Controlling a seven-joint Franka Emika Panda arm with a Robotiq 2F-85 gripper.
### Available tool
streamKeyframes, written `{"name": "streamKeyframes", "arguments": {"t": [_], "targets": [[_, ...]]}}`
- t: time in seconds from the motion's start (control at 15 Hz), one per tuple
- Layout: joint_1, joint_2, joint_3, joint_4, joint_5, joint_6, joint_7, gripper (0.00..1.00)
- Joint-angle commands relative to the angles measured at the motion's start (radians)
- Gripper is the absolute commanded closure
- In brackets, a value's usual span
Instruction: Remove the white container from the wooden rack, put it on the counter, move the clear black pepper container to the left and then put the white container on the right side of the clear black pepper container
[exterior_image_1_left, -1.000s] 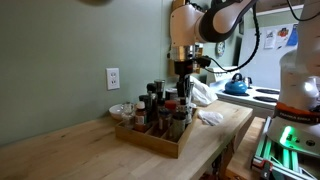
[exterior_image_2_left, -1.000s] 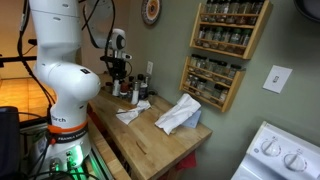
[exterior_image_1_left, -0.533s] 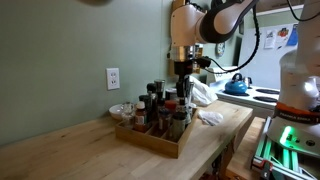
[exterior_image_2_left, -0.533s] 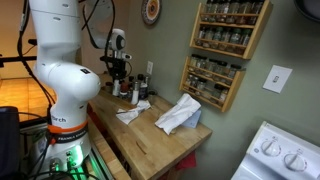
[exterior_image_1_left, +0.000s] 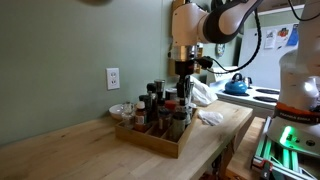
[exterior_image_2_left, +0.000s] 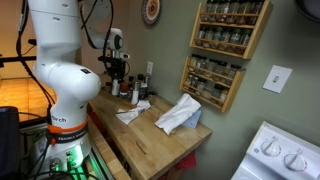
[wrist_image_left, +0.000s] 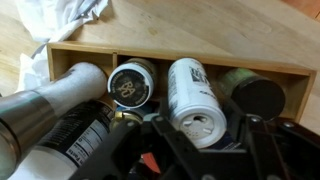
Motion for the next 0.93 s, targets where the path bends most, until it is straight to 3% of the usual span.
{"name": "streamKeyframes", "arguments": {"t": [0.0,0.53,0.87], "targets": [[0.007,-0.044,0.012,-0.052,-0.048,0.033,0.063,0.69],[-0.003,-0.07,0.027,-0.095,-0.139,0.095,0.158,0.69],[-0.005,-0.061,0.023,-0.124,-0.138,0.145,0.183,0.69]]}}
